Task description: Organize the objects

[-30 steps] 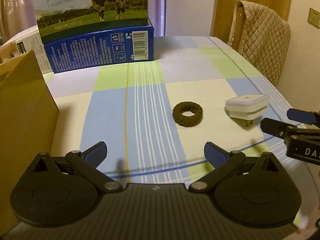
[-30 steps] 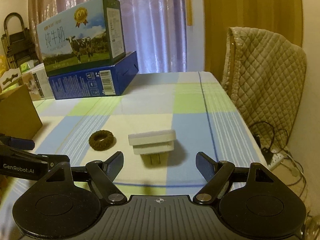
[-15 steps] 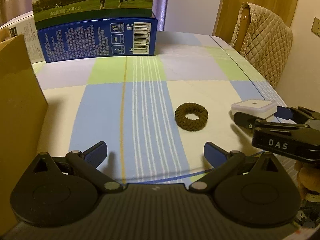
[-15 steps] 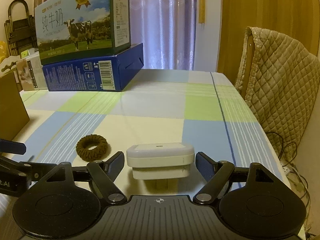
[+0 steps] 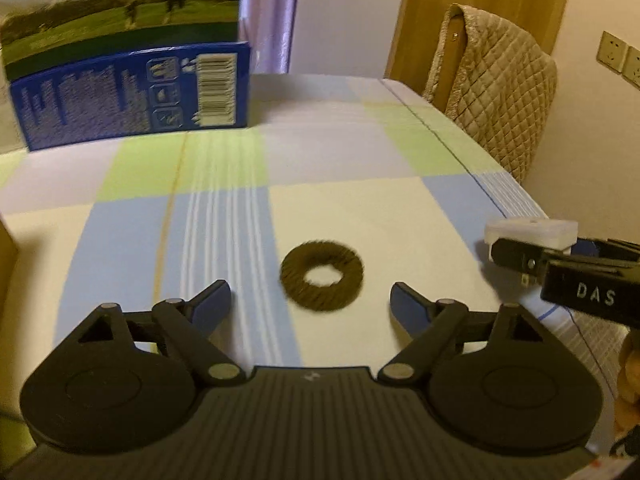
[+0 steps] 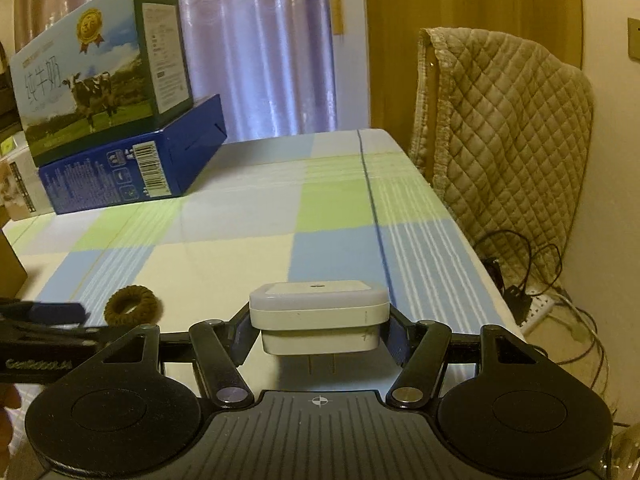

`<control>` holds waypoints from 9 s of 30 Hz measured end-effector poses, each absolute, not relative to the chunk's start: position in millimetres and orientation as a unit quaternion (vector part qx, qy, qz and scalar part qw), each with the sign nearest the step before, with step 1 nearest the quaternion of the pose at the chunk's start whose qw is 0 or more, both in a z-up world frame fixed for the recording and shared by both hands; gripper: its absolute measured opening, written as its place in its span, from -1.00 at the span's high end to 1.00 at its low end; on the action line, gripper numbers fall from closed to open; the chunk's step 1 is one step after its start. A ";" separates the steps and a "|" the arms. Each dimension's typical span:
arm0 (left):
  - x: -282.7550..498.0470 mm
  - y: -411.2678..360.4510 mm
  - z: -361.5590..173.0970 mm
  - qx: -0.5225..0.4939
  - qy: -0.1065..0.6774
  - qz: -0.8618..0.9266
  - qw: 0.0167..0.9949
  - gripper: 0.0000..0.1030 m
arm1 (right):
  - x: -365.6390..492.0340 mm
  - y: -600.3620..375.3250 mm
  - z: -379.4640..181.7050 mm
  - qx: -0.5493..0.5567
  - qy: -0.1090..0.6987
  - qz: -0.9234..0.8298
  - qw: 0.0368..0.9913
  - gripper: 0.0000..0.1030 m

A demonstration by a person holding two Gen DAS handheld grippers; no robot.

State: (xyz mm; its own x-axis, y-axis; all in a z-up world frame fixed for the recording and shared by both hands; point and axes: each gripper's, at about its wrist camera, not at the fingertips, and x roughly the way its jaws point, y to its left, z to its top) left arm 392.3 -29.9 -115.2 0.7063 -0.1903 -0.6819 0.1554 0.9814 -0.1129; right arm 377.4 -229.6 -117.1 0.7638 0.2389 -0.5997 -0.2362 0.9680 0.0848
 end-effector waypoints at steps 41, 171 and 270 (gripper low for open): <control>149.1 -14.2 -9.5 -0.065 0.422 -0.067 0.902 0.72 | 139.0 -212.6 -48.8 0.038 0.367 0.158 0.916 -0.18; 108.5 255.6 57.8 -0.076 0.397 0.051 0.913 0.02 | 137.5 55.0 26.7 -0.032 0.344 0.357 0.868 -0.19; -34.2 154.1 58.7 -0.044 0.409 0.086 0.908 -0.98 | 9.3 -56.0 24.7 -0.016 0.448 0.281 0.849 -0.35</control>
State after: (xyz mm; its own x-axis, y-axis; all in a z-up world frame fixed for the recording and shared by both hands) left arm -34.2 154.1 58.7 0.6511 0.1195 -0.7495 -0.1915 0.9814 -0.0098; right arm 9.3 -56.0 24.7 0.4411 0.4626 -0.7690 -0.4905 0.8419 0.2251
